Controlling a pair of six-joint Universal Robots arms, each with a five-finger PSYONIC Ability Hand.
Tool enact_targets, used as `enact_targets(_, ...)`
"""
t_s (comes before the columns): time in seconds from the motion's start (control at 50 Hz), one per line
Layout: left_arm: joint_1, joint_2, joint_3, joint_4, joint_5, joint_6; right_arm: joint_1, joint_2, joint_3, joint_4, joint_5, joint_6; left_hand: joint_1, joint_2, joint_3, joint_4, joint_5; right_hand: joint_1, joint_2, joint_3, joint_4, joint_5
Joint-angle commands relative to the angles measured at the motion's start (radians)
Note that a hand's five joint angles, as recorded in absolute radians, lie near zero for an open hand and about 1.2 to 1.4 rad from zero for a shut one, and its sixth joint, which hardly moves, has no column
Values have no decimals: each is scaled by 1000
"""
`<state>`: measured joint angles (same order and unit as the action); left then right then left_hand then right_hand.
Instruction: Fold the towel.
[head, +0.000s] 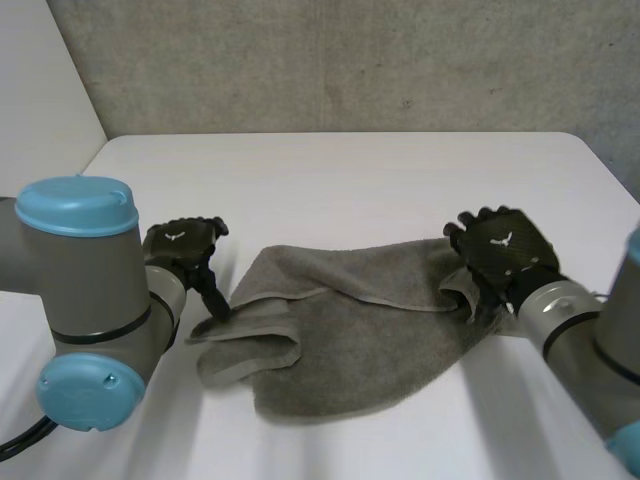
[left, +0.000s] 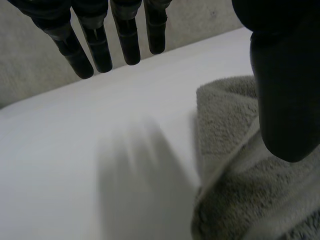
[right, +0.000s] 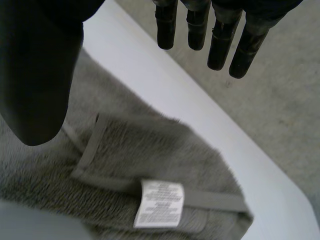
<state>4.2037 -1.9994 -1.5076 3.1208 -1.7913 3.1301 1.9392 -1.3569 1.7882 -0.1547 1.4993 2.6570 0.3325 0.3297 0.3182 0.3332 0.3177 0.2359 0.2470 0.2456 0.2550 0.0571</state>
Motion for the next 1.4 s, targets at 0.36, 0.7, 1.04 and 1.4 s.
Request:
enact_targets(0.36,1,-139,41,2,-2,-44,9,185,-43,-177,85,-6,92,95,106,91,-68,377,366,368,358,381)
enact_targets(0.7,12,-194,73,-5,-19,-45,7,240,-98,-190,93,-14,900,903,914,899,740,1158,1147,1148,1139,1162)
enact_targets(1.04,48,196,119,-28,-2,-10,-107,-211,-310,106,1,-69,1064,1067,1078,1063,904,1160,1149,1151,1141,1165)
enact_targets(1.4,150,213,205,-220,208,381,-236,-44,-630,678,-136,-318,1064,1067,1078,1063,904,1160,1149,1151,1141,1165)
